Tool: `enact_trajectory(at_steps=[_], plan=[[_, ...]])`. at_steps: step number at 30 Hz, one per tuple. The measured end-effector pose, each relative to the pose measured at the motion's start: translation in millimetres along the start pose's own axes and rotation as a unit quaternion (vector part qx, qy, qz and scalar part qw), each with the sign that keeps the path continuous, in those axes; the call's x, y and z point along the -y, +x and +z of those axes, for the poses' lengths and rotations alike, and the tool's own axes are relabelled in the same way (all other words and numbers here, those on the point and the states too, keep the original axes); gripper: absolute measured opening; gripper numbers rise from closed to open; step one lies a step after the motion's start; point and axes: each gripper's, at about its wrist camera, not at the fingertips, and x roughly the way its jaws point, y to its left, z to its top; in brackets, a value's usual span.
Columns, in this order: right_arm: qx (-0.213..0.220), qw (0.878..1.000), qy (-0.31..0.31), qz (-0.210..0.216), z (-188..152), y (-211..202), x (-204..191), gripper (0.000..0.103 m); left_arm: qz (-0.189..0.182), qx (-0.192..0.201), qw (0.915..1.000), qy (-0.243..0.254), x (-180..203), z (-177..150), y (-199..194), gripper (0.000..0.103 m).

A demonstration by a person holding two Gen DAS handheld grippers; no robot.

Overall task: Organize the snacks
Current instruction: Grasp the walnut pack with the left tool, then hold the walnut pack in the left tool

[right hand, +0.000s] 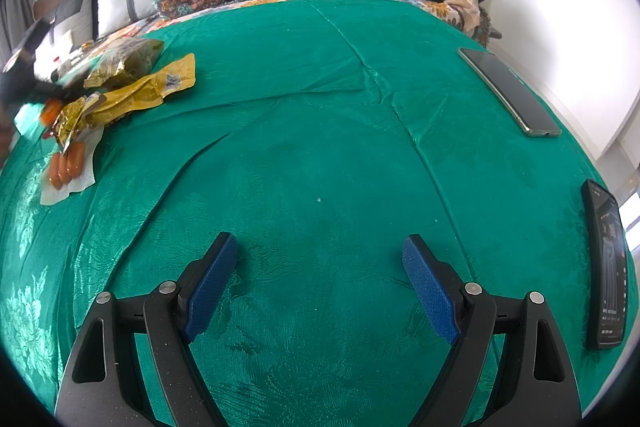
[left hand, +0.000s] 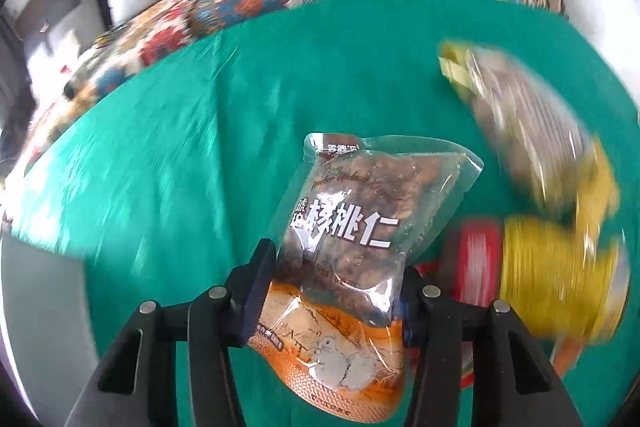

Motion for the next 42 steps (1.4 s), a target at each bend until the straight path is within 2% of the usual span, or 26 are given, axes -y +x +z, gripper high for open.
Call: enact_trajectory(at_steps=[3,6,8,9,10,11,15,20,21,25,42], plan=[[0.000,1.000,0.000,0.000,-0.1,-0.1,0.5,0.087,0.020,-0.011,0.9993,-0.030,-3.8,-66.3,-27.5,0.050],[0.000,1.000,0.000,0.000,-0.1,-0.2,0.1,0.087,0.041,-0.015,0.9983,-0.039,6.6,-133.3,-56.8,0.052],[0.000,1.000,0.000,0.000,-0.2,-0.3,0.6,0.087,0.040,-0.017,0.9977,-0.053,14.1,-167.0,-70.5,0.068],[0.000,1.000,0.000,0.000,-0.2,-0.3,0.2,0.087,0.031,-0.019,0.9973,-0.065,17.3,-183.5,-76.0,0.076],[0.000,1.000,0.000,0.000,-0.2,-0.3,0.5,0.087,0.019,-0.020,0.9967,-0.076,19.5,-198.2,-79.7,0.090],[0.000,1.000,0.000,0.000,-0.2,-0.3,0.5,0.087,0.013,-0.016,0.9964,-0.083,20.0,-207.6,-81.9,0.097],[0.000,1.000,0.000,0.001,-0.2,-0.4,0.3,0.087,0.030,0.049,0.9955,-0.076,29.5,-239.3,-91.5,0.103],[0.000,1.000,0.000,0.001,-0.3,-0.6,0.5,0.087,0.012,0.096,0.9915,-0.086,21.2,-264.0,-96.1,0.103],[0.000,1.000,0.000,0.001,-0.5,-0.6,1.0,0.087,0.010,0.097,0.9914,-0.086,21.6,-256.8,-94.7,0.103],[0.000,1.000,0.000,0.001,-0.5,-0.8,0.7,0.087,-0.002,0.098,0.9904,-0.097,15.9,-264.6,-96.2,0.103],[0.000,1.000,0.000,0.001,-0.8,-0.8,1.2,0.087,0.001,0.098,0.9894,-0.107,13.3,-255.8,-91.6,0.103]])
